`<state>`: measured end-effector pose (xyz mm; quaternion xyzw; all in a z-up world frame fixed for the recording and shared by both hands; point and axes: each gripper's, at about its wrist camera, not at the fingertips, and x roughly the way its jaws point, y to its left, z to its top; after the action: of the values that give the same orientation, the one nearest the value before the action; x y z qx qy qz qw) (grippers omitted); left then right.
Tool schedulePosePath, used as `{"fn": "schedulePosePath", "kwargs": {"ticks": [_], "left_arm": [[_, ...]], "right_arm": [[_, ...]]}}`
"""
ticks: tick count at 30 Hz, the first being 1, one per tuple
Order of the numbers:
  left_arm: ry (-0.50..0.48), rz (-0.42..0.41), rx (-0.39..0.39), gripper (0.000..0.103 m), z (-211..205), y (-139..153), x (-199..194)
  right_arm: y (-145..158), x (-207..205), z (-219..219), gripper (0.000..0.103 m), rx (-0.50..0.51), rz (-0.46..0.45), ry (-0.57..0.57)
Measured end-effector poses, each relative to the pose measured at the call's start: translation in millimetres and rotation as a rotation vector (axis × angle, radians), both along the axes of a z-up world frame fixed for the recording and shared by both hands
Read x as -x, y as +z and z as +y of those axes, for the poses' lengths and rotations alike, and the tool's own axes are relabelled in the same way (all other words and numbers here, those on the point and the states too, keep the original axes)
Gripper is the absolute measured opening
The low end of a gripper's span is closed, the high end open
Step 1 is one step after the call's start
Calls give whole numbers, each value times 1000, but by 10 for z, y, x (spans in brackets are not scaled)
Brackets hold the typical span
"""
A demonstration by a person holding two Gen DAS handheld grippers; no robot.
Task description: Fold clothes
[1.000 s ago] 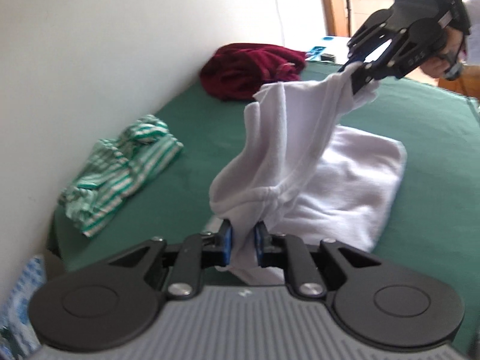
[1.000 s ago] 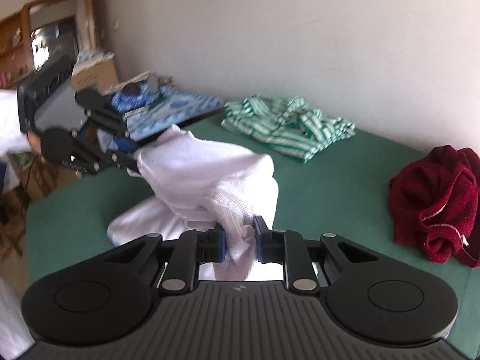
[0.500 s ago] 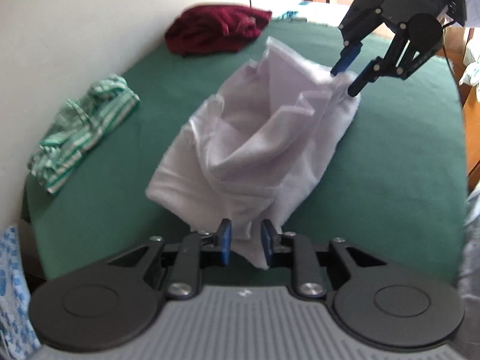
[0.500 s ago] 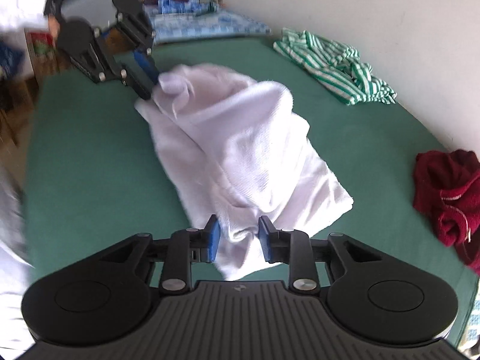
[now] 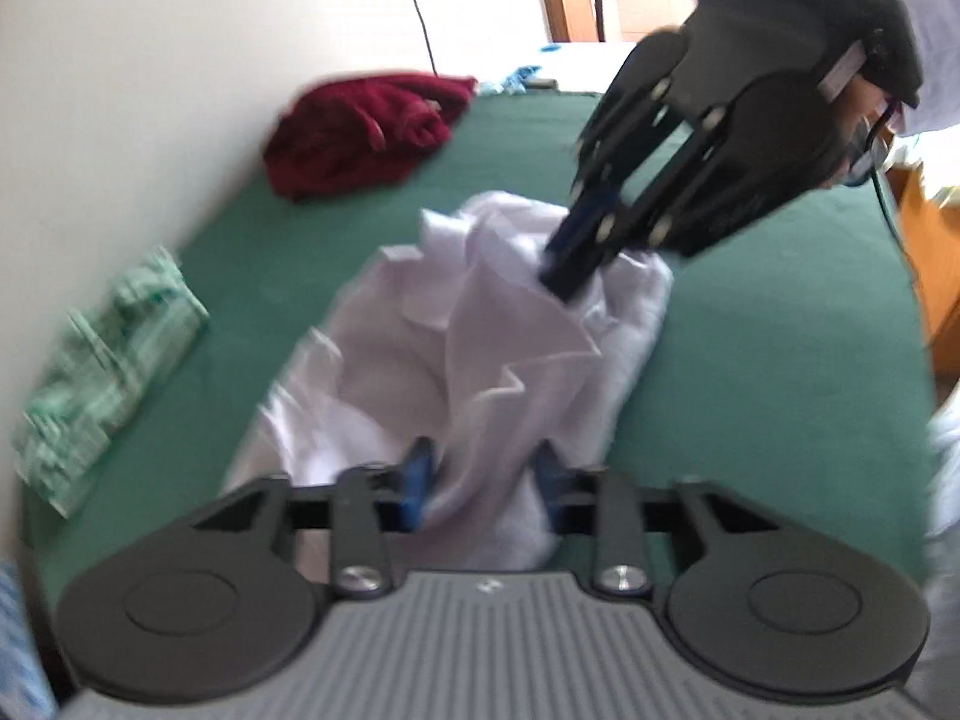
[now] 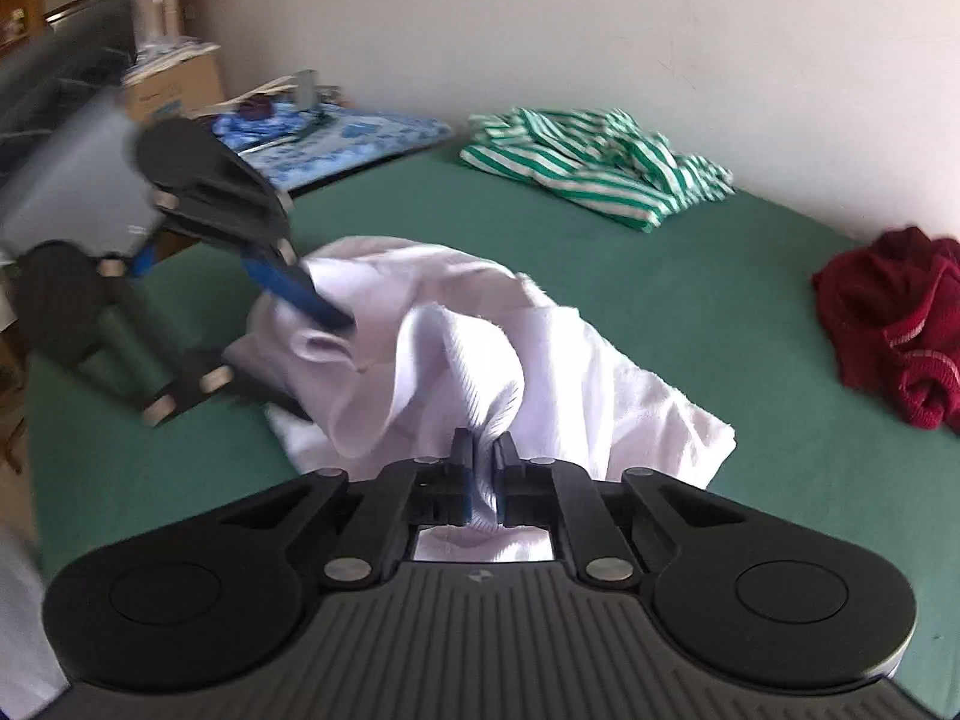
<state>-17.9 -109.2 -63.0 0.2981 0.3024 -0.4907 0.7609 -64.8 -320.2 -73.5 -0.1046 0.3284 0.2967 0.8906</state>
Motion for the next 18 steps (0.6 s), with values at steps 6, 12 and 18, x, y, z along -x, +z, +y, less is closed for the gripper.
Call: {"fn": "schedulePosePath", "kwargs": {"ticks": [6,12,18], "left_arm": [[-39,86,-3,41,158,-102,220],[-18,87,8,45,156,-63,378],[77,10,100,91,449,262,442]], "right_arm": [[-11,220,-82,7,92,81,85],[93,276,-66,29,100,125,89],[375,327,-148,43,-127,-6,-91]]}}
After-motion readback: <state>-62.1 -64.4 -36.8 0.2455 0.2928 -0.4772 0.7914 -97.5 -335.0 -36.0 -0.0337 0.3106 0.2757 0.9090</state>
